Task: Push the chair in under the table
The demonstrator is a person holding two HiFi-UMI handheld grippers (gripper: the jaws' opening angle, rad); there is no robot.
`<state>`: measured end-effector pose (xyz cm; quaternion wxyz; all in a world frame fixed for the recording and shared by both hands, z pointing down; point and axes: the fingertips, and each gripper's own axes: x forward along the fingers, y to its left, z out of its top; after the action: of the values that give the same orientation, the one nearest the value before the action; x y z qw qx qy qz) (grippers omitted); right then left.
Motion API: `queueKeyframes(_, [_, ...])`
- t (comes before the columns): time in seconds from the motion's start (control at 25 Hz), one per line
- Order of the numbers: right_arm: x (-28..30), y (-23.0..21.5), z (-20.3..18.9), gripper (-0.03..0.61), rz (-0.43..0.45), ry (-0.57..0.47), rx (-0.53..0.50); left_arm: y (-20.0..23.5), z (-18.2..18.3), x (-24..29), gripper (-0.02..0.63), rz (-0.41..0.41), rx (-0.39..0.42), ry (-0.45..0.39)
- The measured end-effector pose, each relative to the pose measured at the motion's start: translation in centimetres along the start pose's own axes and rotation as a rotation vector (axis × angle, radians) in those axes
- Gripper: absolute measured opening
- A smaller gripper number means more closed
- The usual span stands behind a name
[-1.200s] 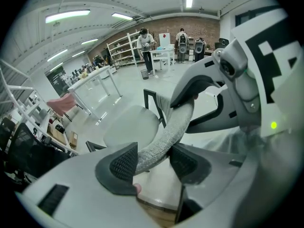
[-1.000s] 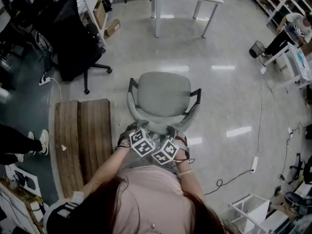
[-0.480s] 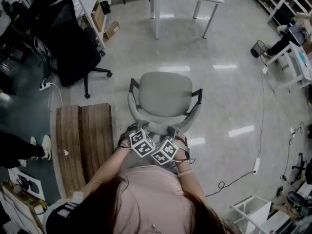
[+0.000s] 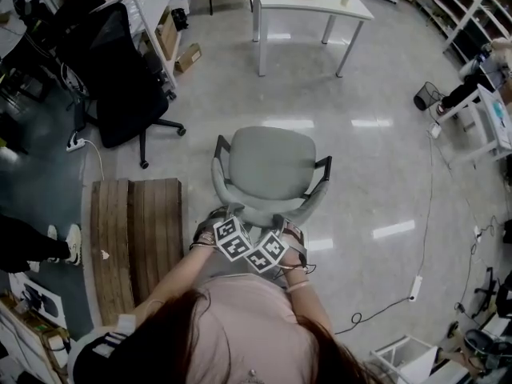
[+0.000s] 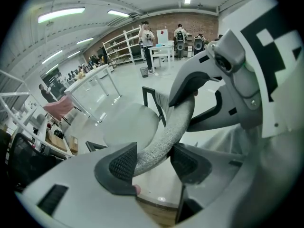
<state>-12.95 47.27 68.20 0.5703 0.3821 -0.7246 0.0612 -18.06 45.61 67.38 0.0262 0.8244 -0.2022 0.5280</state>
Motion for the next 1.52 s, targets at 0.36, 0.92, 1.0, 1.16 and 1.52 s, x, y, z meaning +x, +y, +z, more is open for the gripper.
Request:
queueKeyframes(0.36, [1.5, -2.5, 0.7, 0.204, 0.014, 0.021, 0.000, 2.2, 1.5, 1.2, 0.221, -0.028, -0.006, 0.005])
queueKeyframes(0.92, [3.7, -6.2, 1.6, 0.204, 0.044, 0.051, -0.016, 5.4, 3.5, 3.3, 0.224, -0.074, -0.034, 0.036])
queueKeyframes(1.0, [4.0, -6.7, 1.7, 0.204, 0.039, 0.046, -0.028, 5.8, 4.0, 3.5, 0.224, -0.073, -0.031, 0.014])
queueKeyframes(1.16, [4.6, -7.7, 2.0, 0.204, 0.039, 0.043, -0.043, 6.7, 4.6, 4.1, 0.224, -0.067, -0.015, -0.022])
queueKeyframes(1.52, [5.6, -10.0, 2.9, 0.204, 0.039, 0.047, -0.053, 8.9, 6.0, 4.9, 0.225, -0.066, -0.039, -0.034])
